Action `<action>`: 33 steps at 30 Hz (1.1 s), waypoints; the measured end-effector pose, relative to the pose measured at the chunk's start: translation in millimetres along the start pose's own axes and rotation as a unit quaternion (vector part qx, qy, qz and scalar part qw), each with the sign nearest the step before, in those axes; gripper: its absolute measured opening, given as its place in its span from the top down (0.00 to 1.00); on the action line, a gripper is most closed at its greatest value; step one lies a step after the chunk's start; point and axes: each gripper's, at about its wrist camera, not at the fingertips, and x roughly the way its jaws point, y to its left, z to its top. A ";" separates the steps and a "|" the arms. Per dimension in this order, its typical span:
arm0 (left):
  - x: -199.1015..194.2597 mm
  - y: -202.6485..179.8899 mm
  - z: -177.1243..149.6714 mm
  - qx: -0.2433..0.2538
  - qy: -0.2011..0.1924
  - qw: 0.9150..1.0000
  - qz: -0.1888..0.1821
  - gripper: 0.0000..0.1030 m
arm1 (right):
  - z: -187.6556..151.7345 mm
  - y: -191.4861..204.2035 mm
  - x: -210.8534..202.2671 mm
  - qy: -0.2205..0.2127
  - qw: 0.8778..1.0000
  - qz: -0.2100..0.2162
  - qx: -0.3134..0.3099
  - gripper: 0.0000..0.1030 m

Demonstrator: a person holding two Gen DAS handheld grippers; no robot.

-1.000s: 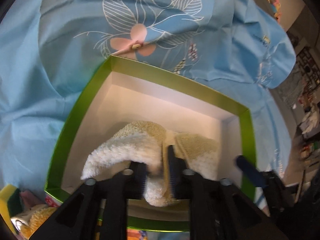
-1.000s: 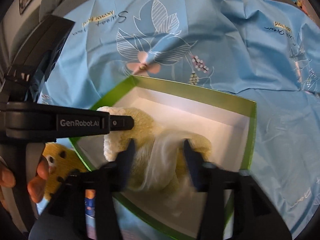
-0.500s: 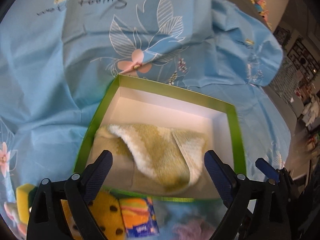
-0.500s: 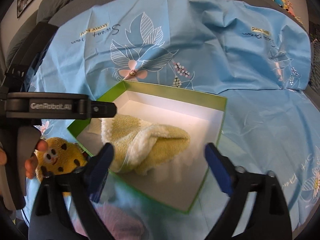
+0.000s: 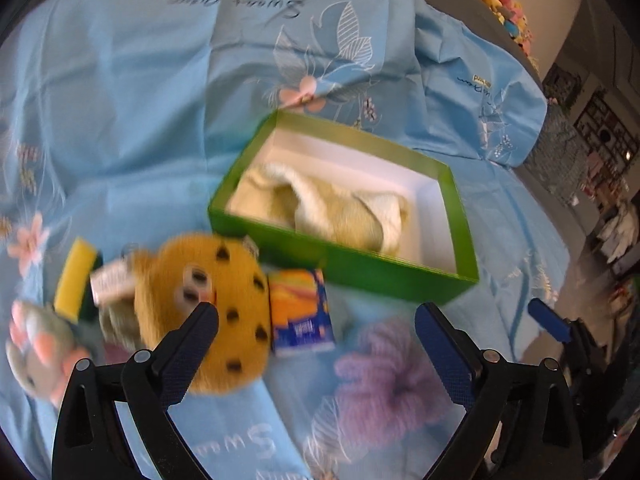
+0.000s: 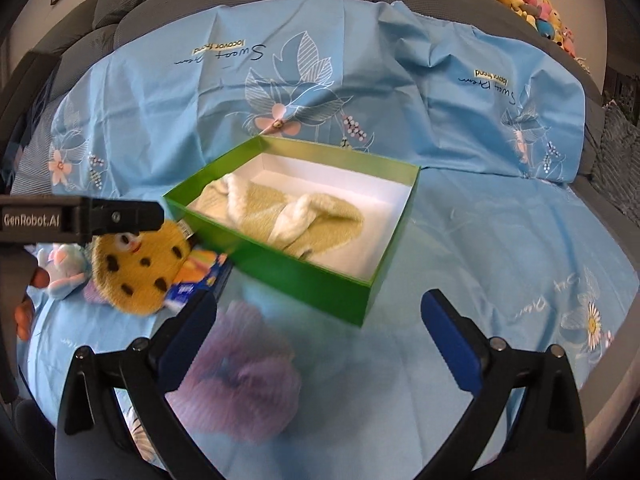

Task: Organize soft objects
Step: 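Move the left tool to the purple mesh puff and grasp it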

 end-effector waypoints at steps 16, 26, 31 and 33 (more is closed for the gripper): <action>3.8 7.0 -59.9 -0.022 0.052 0.998 -0.018 0.04 | -41.6 23.1 -7.4 0.051 0.998 0.031 -0.002 0.01; 39.9 -0.7 -64.8 -0.024 0.089 0.995 -0.044 0.04 | -60.2 19.2 26.5 0.114 0.991 0.072 0.002 0.01; 56.4 -9.2 -59.8 -0.028 0.100 0.992 -0.072 0.04 | -64.9 15.3 44.9 0.131 0.988 0.088 0.008 0.02; 60.8 -12.2 -59.0 -0.029 0.099 0.992 -0.079 0.12 | -65.8 12.6 50.1 0.135 0.986 0.097 0.015 0.07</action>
